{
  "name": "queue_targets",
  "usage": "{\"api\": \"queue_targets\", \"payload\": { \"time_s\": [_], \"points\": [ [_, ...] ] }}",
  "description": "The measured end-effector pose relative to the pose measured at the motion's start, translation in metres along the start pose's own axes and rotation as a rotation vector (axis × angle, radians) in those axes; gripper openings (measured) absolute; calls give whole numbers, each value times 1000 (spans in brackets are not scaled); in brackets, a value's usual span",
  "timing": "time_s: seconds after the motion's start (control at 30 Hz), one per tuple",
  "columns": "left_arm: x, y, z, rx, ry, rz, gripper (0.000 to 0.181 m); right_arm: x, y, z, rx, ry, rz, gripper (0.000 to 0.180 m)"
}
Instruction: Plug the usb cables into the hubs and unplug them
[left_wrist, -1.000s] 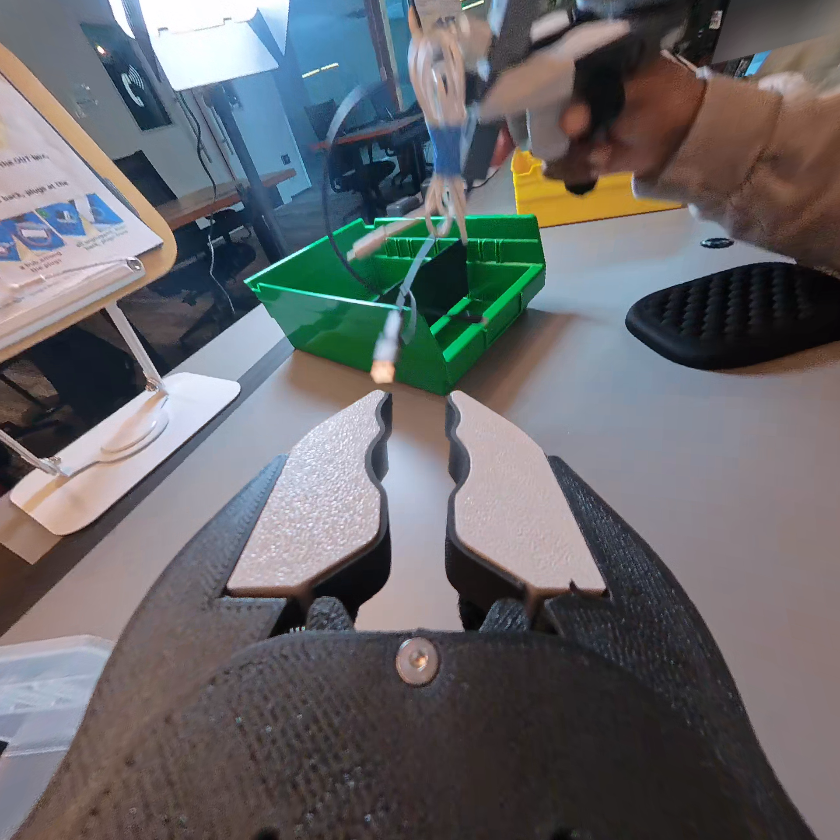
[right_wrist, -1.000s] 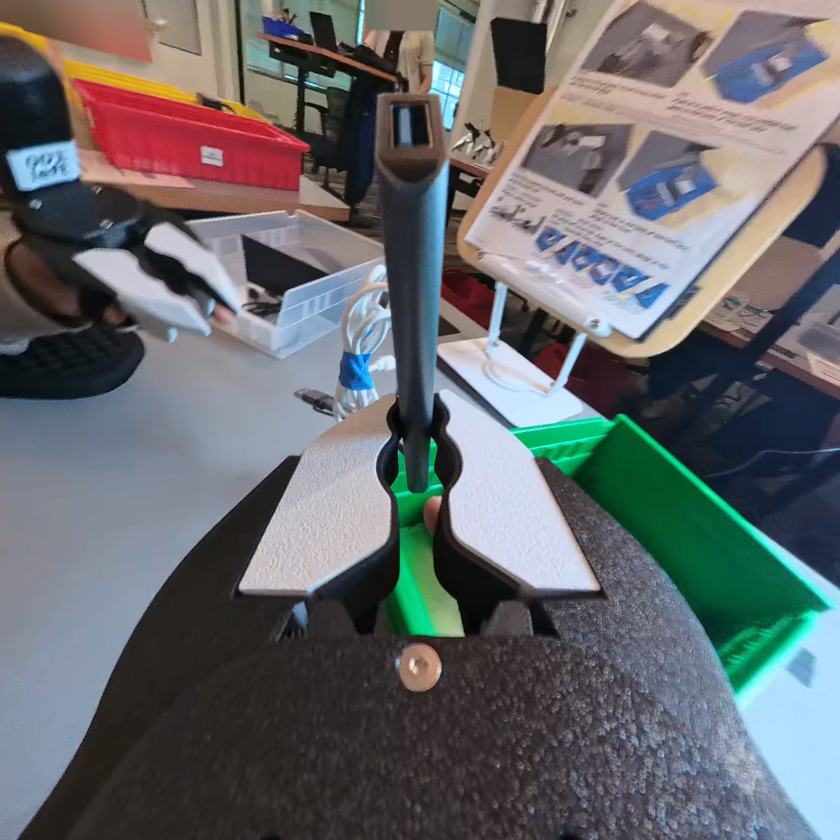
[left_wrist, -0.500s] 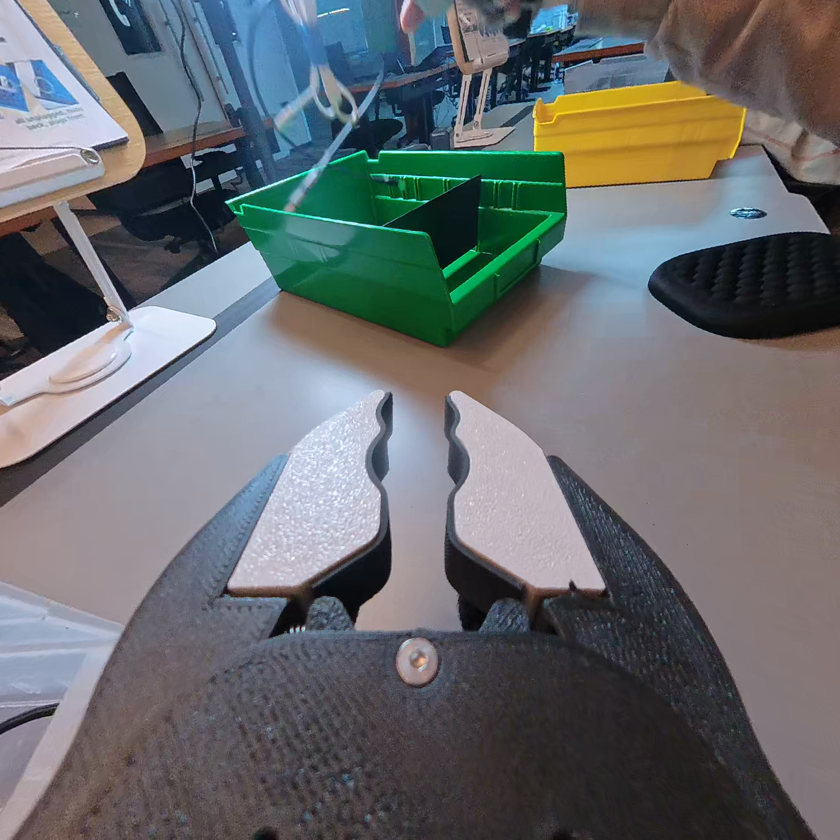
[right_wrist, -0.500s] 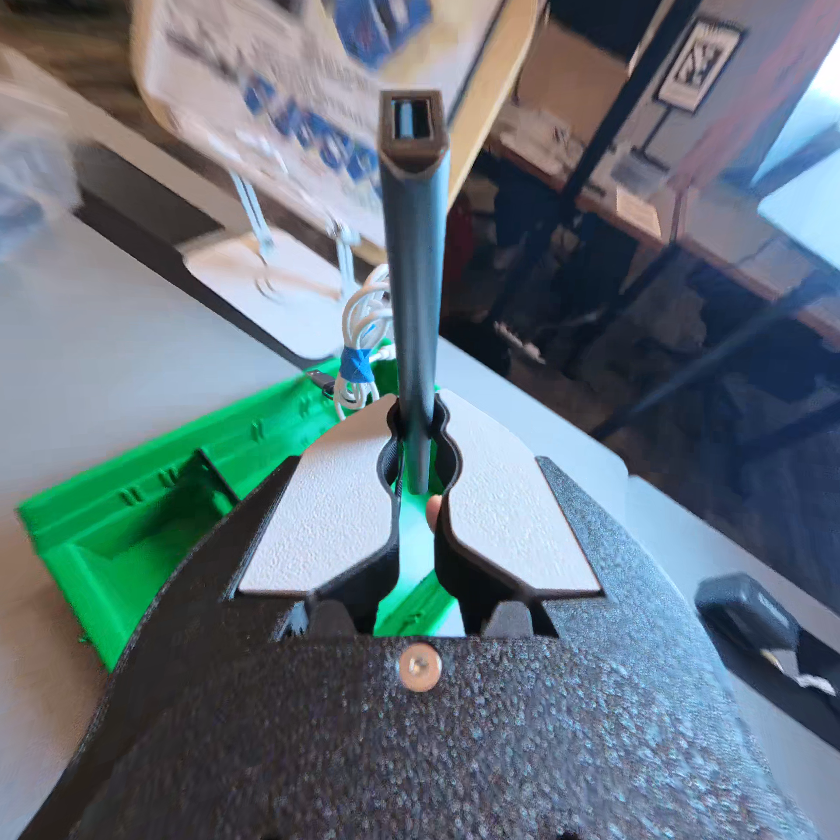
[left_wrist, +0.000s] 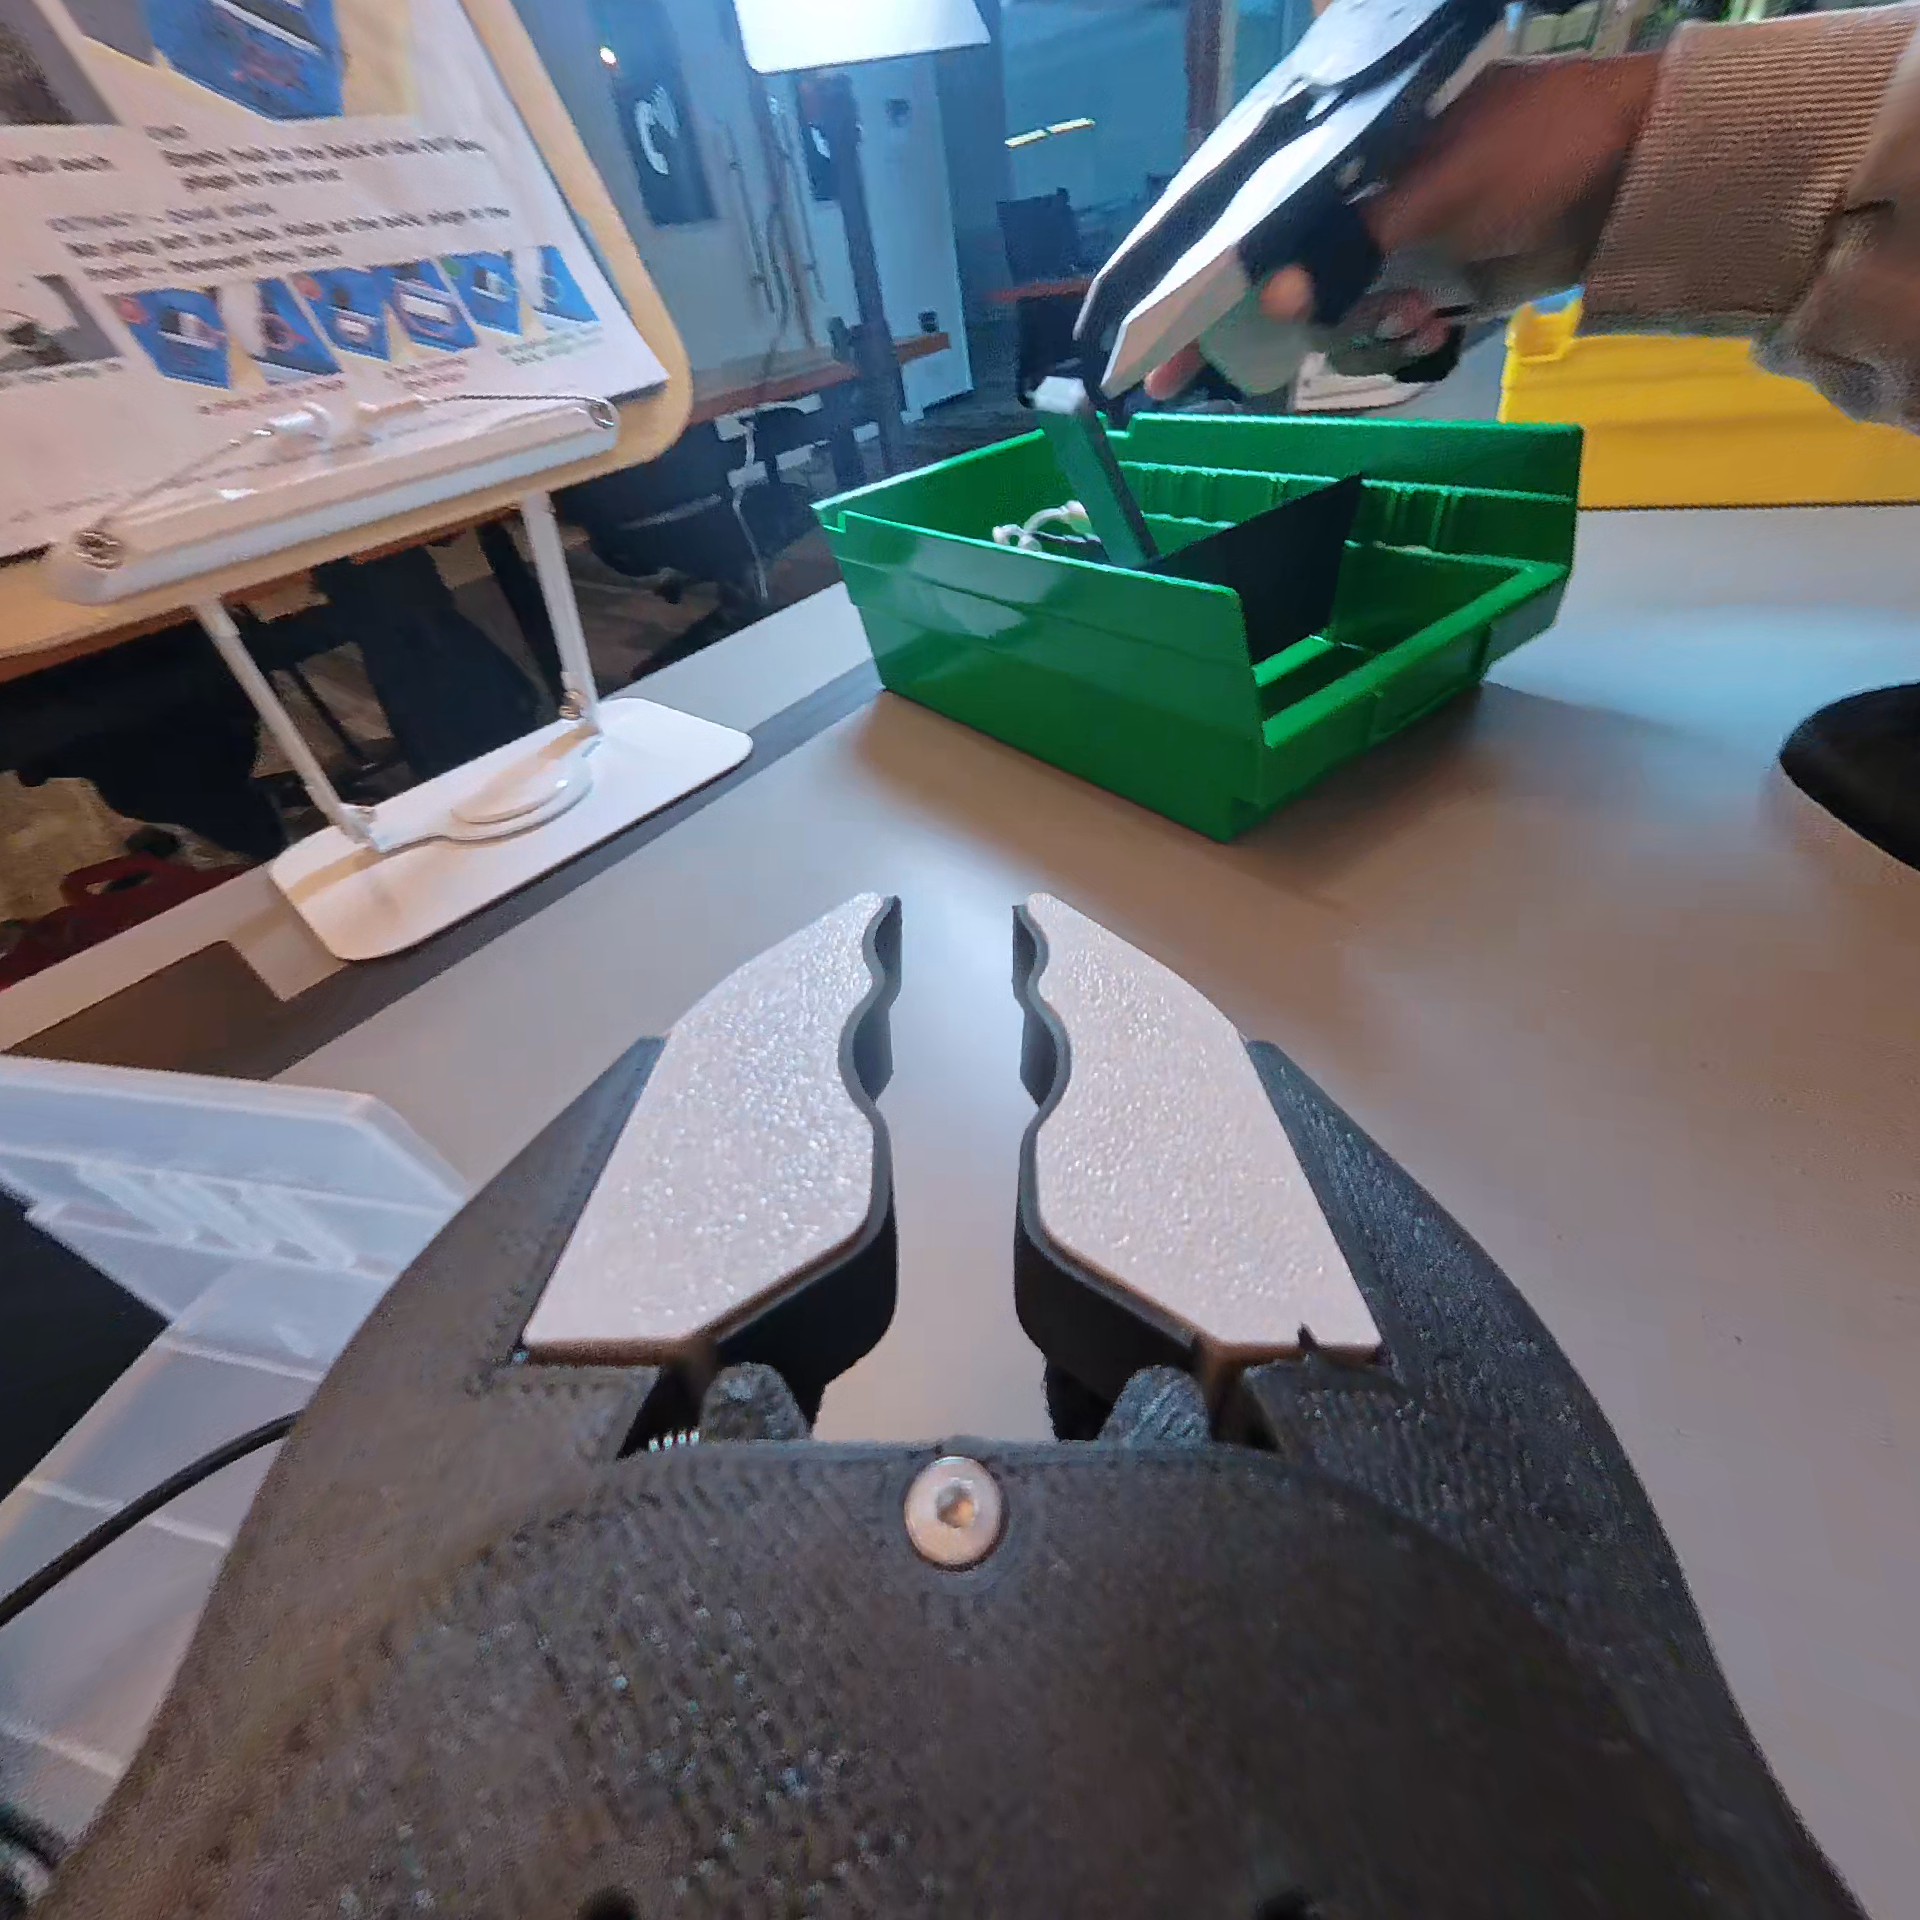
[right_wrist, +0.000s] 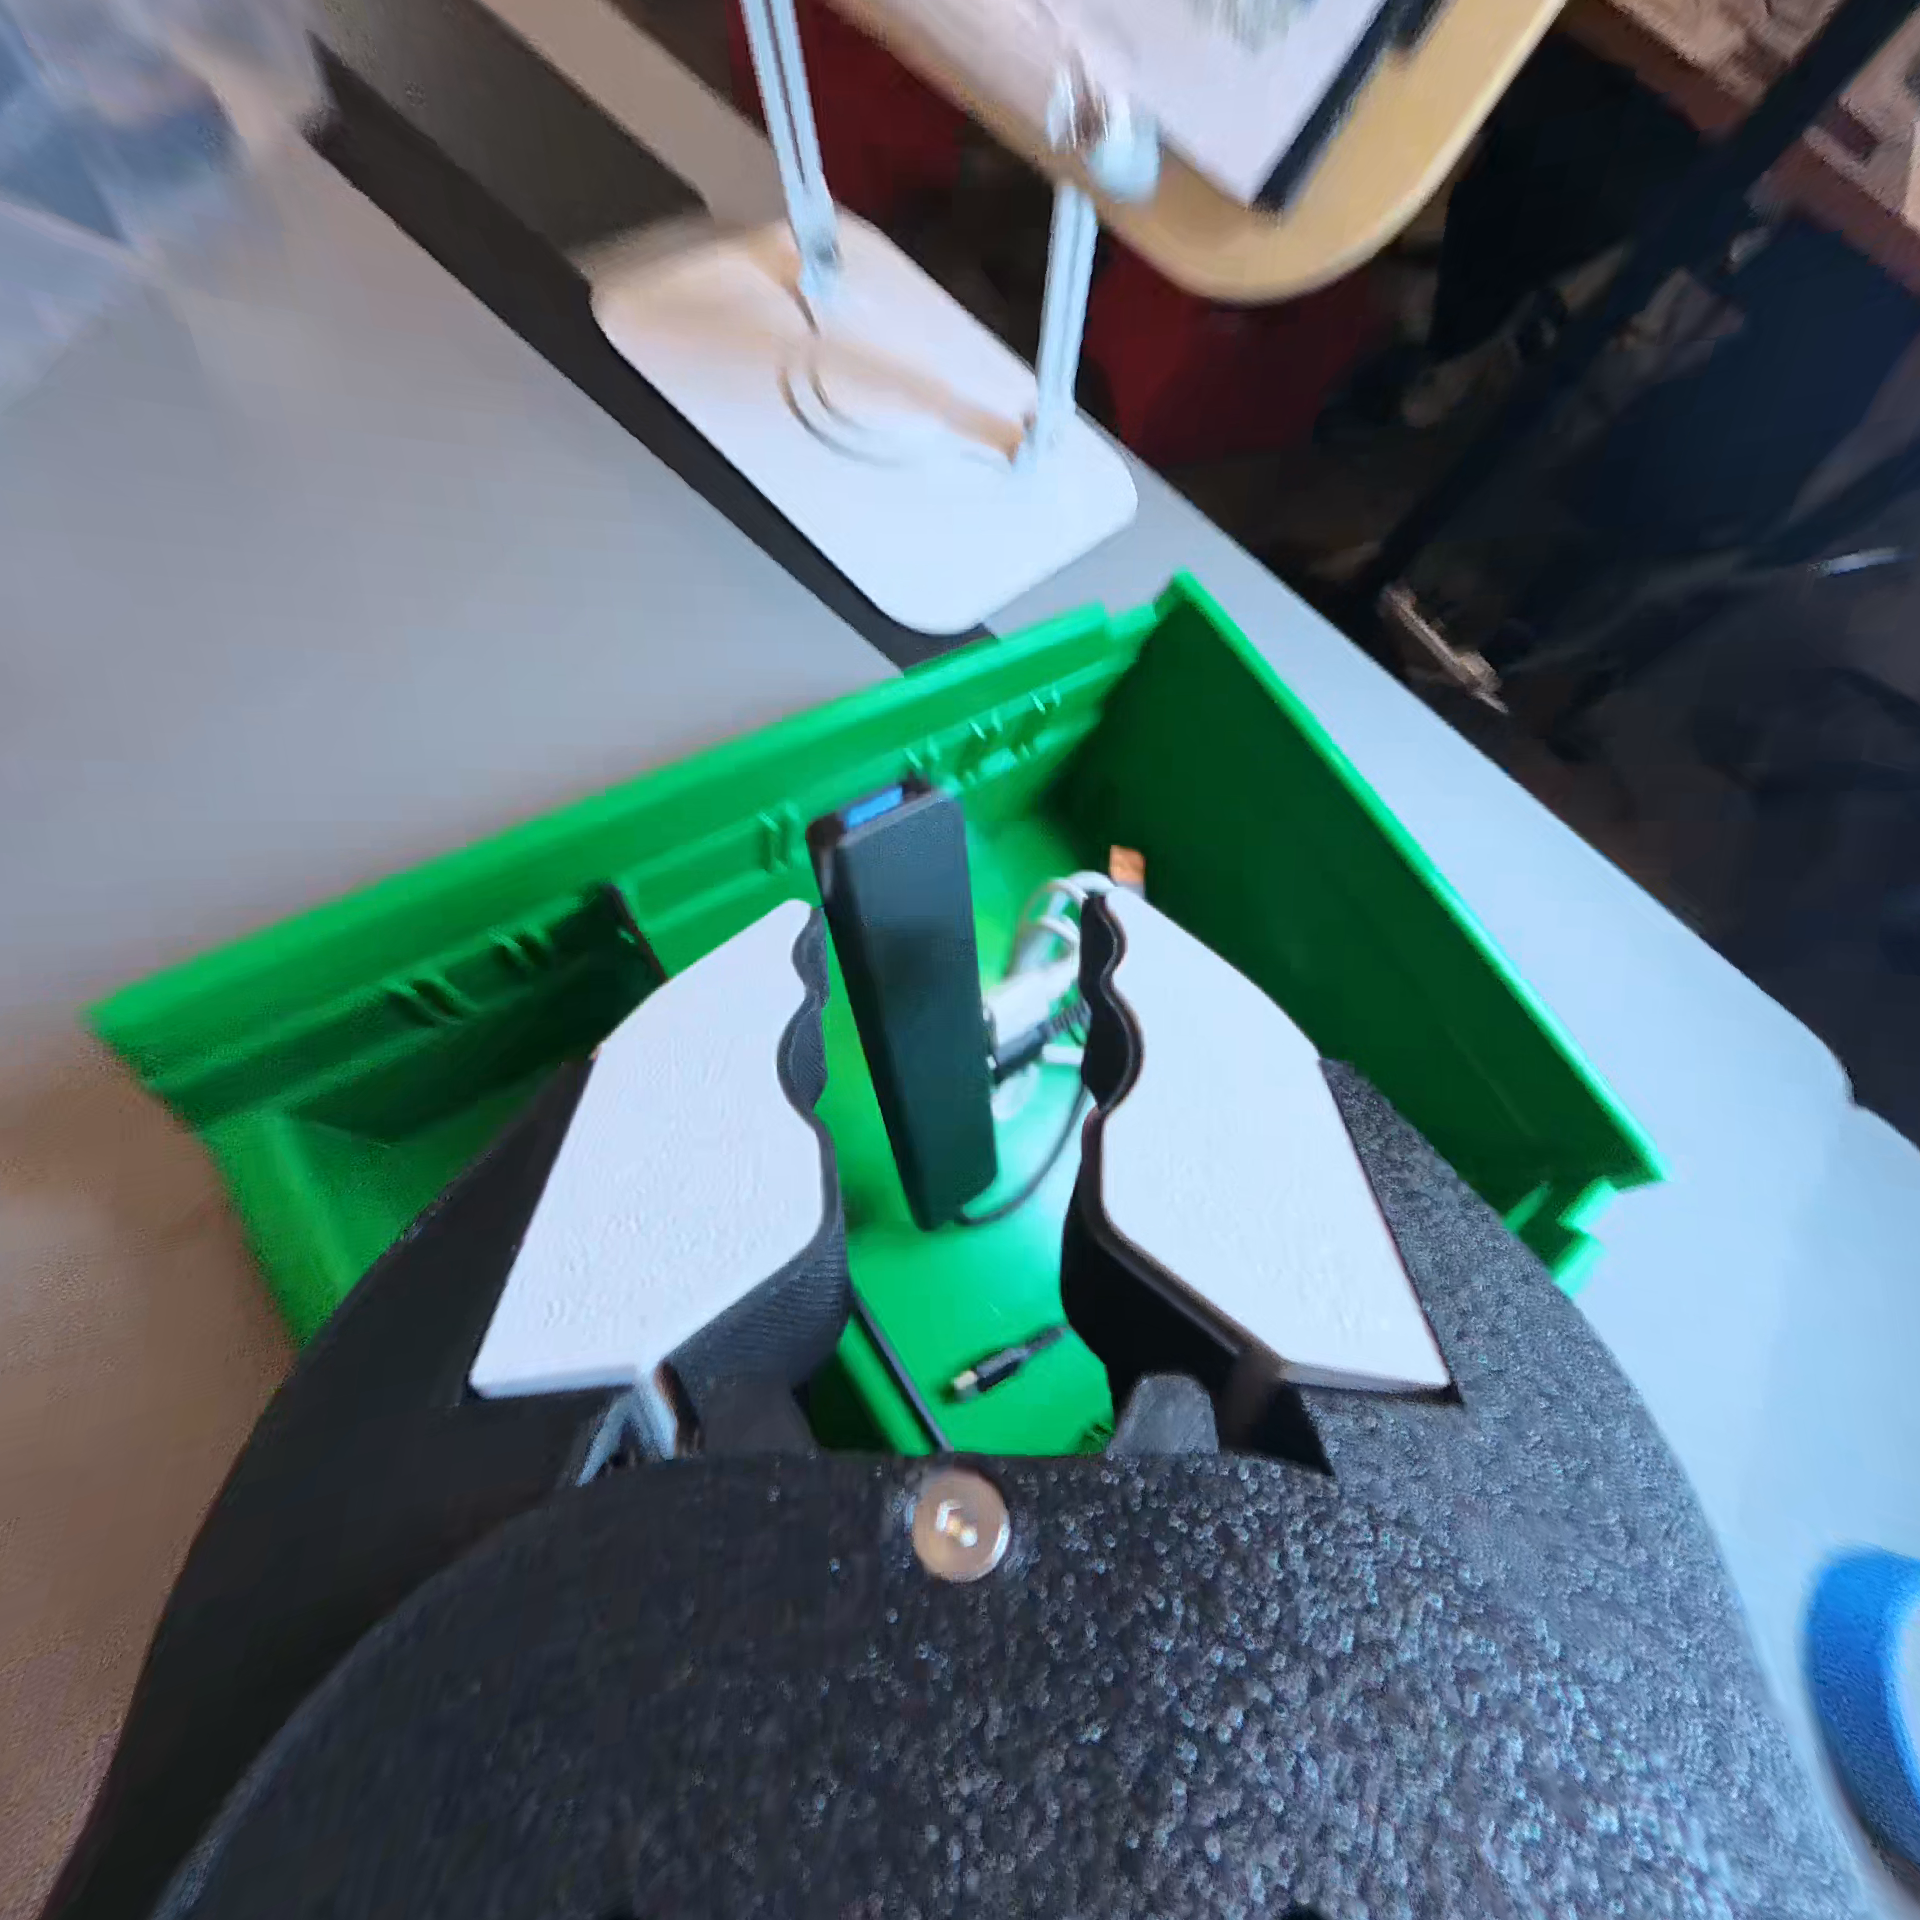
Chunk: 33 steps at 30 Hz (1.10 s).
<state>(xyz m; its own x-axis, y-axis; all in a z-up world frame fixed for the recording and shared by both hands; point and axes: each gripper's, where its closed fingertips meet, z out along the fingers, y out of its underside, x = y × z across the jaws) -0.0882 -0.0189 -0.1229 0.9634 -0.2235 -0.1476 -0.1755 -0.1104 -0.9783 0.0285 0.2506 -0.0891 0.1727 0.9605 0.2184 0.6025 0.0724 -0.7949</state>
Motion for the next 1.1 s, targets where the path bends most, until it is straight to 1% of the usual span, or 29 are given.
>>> {"api": "queue_targets", "payload": {
  "time_s": [0.07,0.17,0.23,0.3,0.43,0.53,0.63,0.7,0.77,0.87,0.93,1.0,1.1],
  "points": [
    [-10,-4,-4,18,-46,-2,21,-15,-29,-21,154,-79,69,50],
    [-22,-9,-10,38,-110,6,20,-32,-62,-60,375,-104,132,48],
    [-28,-11,-13,52,-140,-2,20,-43,-69,-82,481,-72,145,45],
    [-33,-12,-16,60,-159,-6,19,-56,-65,-96,542,-39,146,42],
    [-38,-11,-18,62,-178,-20,18,-95,-36,-100,579,-4,146,39],
    [-40,-11,-19,68,-175,-36,17,-130,-7,-90,586,-14,124,39],
    [-43,-9,-19,71,-181,-51,15,-147,13,-78,608,41,64,36],
    [-48,-9,-21,76,-194,-62,15,-157,16,-75,589,9,47,36],
    [-59,-15,-28,91,-237,-44,14,-158,12,-78,603,25,22,37],
    [-102,-35,-46,85,-361,63,11,-155,15,-78,596,29,21,37],
    [-139,-53,-57,22,-371,87,16,-152,19,-75,587,15,46,36],
    [-182,-59,-62,-127,-359,111,24,-150,20,-74,586,-1,85,36],
    [-247,-41,-67,-404,-338,209,28,-146,21,-75,590,-8,107,36]
  ]
}}
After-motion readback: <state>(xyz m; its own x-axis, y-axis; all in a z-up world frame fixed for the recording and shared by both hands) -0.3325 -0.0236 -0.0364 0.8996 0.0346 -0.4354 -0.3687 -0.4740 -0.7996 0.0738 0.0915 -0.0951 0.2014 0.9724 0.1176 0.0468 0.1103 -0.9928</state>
